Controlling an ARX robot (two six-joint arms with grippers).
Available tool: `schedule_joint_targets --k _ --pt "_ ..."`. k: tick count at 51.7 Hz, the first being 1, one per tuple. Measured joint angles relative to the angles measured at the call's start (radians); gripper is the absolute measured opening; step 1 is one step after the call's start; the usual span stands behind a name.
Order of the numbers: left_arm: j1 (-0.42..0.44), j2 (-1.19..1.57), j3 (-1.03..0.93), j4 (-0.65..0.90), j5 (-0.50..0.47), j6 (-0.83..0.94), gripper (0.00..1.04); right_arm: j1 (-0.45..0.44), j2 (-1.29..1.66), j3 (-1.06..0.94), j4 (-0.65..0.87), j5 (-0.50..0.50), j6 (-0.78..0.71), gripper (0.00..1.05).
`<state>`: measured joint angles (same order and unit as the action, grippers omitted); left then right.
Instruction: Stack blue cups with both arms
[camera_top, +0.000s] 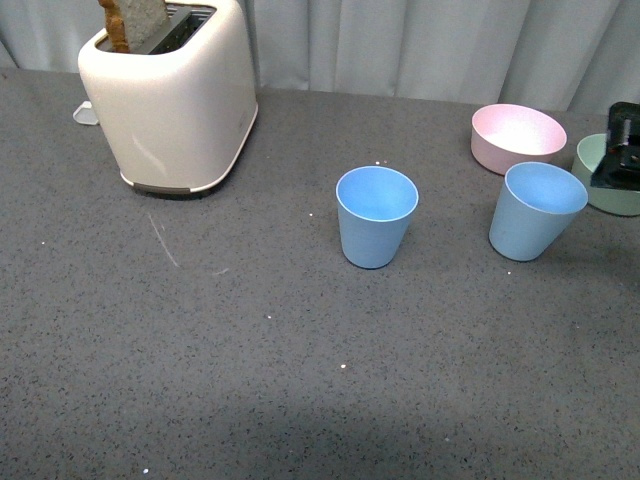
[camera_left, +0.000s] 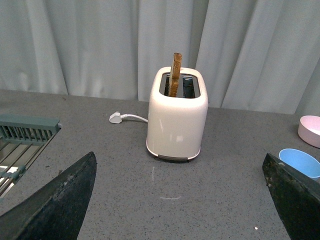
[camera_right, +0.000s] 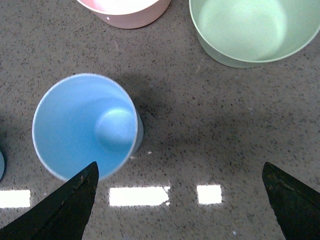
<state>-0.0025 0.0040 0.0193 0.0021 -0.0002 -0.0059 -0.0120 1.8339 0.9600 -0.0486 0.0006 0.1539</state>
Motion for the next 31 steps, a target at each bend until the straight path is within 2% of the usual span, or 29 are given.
schedule_joint_targets --k 11,23,31 --pt "0.000 0.000 0.000 0.000 0.000 0.000 0.98 0.034 0.203 0.209 -0.111 -0.007 0.066 0.94" --pt "0.000 0.000 0.000 0.000 0.000 0.000 0.98 0.050 0.287 0.293 -0.174 0.006 0.100 0.51" --pt "0.000 0.000 0.000 0.000 0.000 0.000 0.98 0.047 0.287 0.314 -0.183 0.002 0.120 0.28"
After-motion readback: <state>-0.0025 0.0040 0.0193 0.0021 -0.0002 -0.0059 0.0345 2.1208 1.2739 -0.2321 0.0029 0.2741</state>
